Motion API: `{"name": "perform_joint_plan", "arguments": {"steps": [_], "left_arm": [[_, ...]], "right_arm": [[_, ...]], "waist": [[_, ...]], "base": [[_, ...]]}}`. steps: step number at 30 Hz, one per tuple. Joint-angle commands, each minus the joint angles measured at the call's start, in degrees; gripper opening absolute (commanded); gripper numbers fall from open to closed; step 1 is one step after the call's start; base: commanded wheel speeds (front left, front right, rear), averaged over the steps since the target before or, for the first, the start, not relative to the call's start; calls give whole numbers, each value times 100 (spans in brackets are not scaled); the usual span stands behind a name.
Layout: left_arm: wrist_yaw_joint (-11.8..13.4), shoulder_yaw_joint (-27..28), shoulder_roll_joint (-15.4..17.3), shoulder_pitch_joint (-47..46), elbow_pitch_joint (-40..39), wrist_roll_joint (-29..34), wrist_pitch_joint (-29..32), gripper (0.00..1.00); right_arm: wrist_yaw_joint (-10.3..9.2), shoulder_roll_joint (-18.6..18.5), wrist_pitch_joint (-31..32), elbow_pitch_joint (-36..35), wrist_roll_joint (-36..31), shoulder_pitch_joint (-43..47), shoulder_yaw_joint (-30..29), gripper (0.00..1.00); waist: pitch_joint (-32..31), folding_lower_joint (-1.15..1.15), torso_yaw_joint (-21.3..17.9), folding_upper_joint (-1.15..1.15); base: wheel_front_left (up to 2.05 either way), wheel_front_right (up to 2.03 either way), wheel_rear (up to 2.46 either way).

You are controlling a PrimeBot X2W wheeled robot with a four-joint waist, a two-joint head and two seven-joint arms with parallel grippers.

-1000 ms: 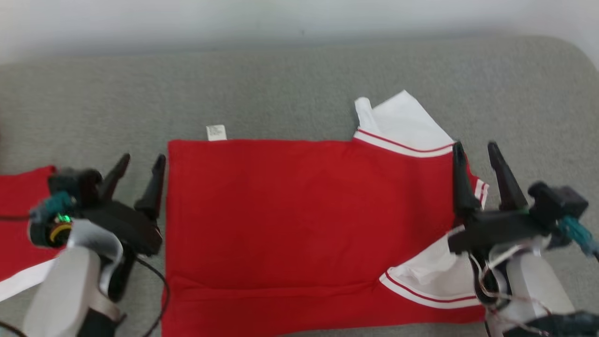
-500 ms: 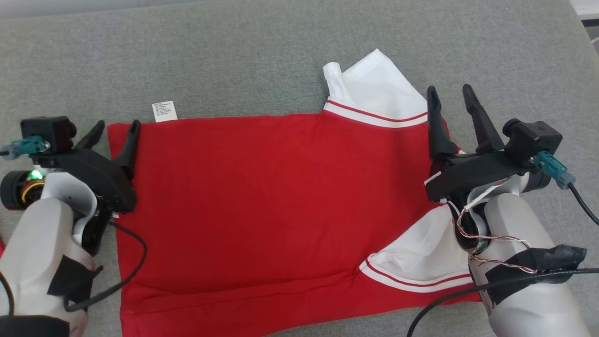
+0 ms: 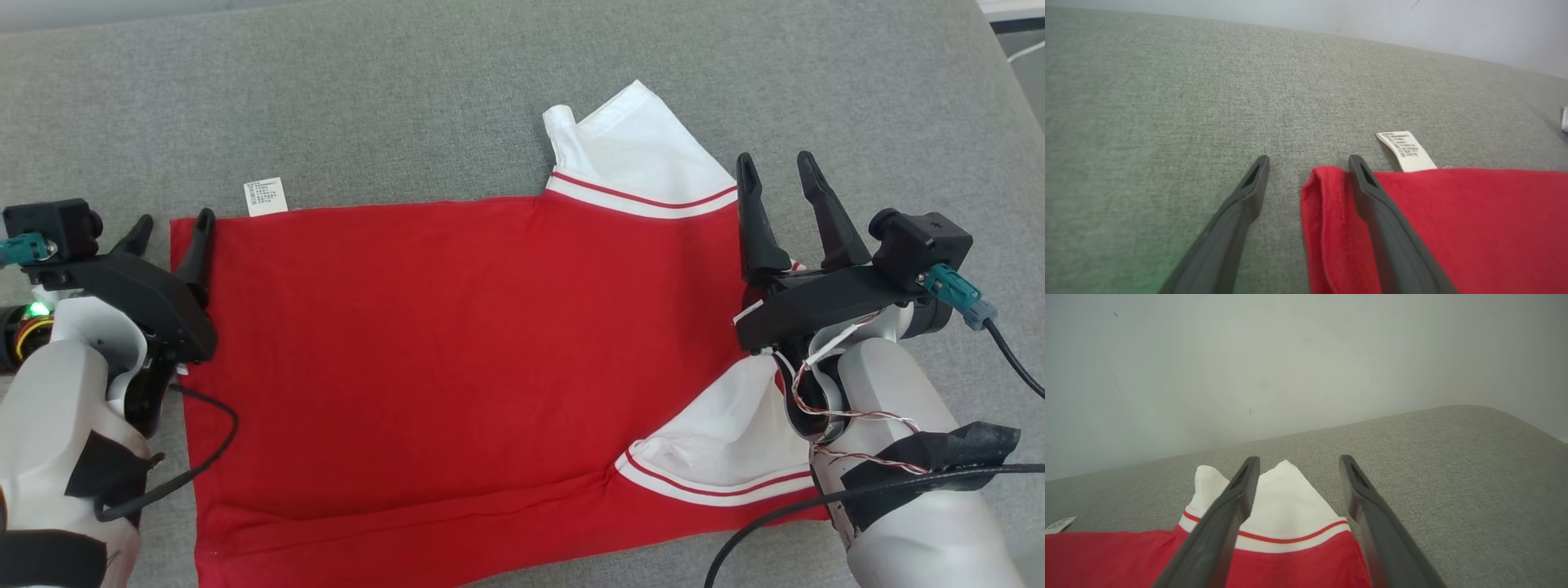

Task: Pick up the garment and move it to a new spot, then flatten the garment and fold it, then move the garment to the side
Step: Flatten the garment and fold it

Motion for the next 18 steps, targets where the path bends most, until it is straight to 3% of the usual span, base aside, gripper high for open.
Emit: {"name": "perform_joint_plan", "arguments": {"steps": [1,2,3,4,5,12,18], "left_arm": [[-20,-26,-54,19,102,-63,105,100],[-26,-38,-61,14,102,-81,136,96],[-11,-40,-50,6,114,-90,174,49],[-9,-46,-56,0,112,-110,187,14],[-15,-47,-73,-3,87,-135,171,0],[-48,-138,-169,-109,-182,-166,-58,0],[-65,-302,-337,-156,-672,-161,-277,0]], "right_arm": [[-5,7,-30,-15,34,-17,-5,100],[-5,7,-31,-10,32,-30,-8,100],[-5,10,-31,-2,26,-50,-7,100],[-5,8,-31,15,18,-73,-10,100],[-5,-1,-31,40,13,-96,-5,100],[-5,-110,64,568,119,-388,202,100],[-5,-325,575,1276,325,-1015,367,100]], "waist": [[-8,0,14,-1],[-10,0,21,-1],[-10,0,27,-1],[-11,0,40,-1],[-14,0,60,-1],[-34,0,252,-1],[23,0,540,-1]], "base": [[0,0,0],[0,0,0],[0,0,0],[0,0,0],[0,0,0],[0,0,0],[0,0,0]]}}
